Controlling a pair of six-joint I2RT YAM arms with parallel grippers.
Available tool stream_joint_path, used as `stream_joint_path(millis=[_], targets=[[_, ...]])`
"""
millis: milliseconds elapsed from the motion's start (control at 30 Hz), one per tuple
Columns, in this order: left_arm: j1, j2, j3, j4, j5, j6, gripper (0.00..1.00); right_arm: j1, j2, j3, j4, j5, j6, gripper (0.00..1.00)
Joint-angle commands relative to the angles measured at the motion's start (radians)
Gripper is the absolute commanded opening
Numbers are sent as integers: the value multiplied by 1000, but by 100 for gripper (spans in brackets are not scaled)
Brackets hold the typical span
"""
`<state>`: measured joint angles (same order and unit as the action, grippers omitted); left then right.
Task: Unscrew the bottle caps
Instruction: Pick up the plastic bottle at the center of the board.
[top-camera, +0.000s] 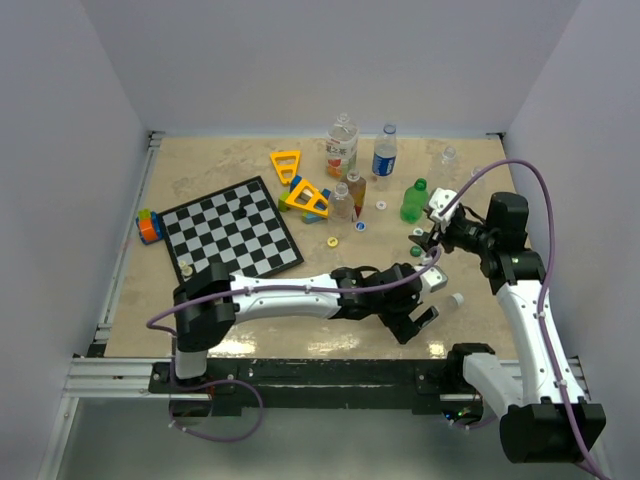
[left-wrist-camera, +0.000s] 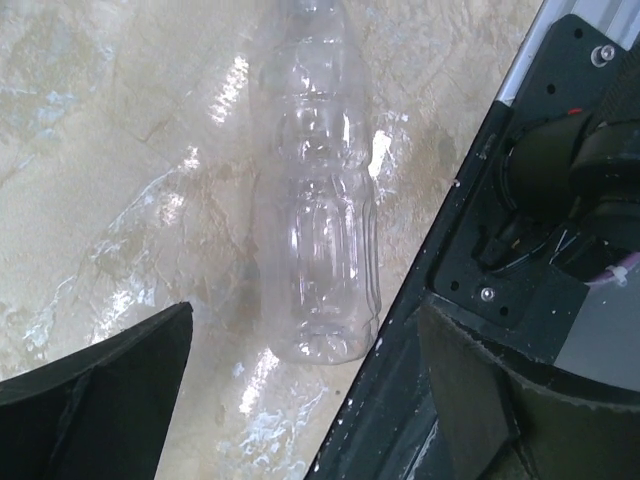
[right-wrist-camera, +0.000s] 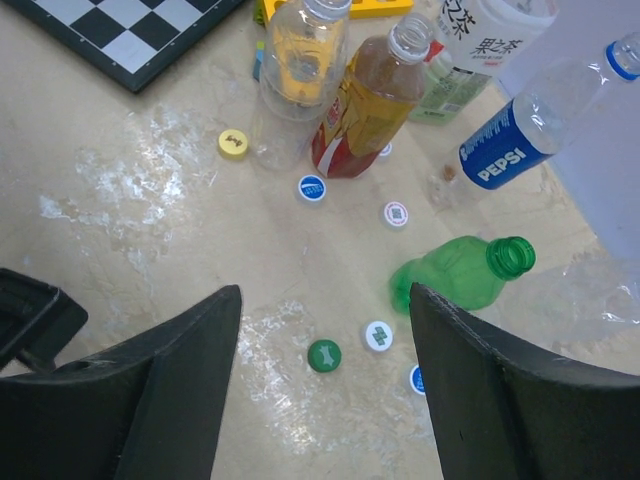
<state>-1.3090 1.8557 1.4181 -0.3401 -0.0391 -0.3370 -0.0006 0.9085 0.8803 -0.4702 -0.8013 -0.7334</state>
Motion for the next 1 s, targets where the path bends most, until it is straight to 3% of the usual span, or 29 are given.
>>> stream_joint_path(millis=[0,267,500,700,867,967], targets=[[-10,80,125,-27,-22,53,99,4,-20,0,31,-6,20,72],[-15,244,254,-77,-27,92,99,4,-20,-1,36,-3,23,72],[-15,341,323,-155,-30,112,89,4,-17,-1,36,-4,23,73],[-15,350,315,-158,-18,128,70,4,-17,-1,35,-4,23,73],[-15,303,251,-139,-24,148,31,4,-20,-1,35,-3,20,73],[-13,199,127,-71,-47,171,24,4,-23,-3,35,-1,20,73]])
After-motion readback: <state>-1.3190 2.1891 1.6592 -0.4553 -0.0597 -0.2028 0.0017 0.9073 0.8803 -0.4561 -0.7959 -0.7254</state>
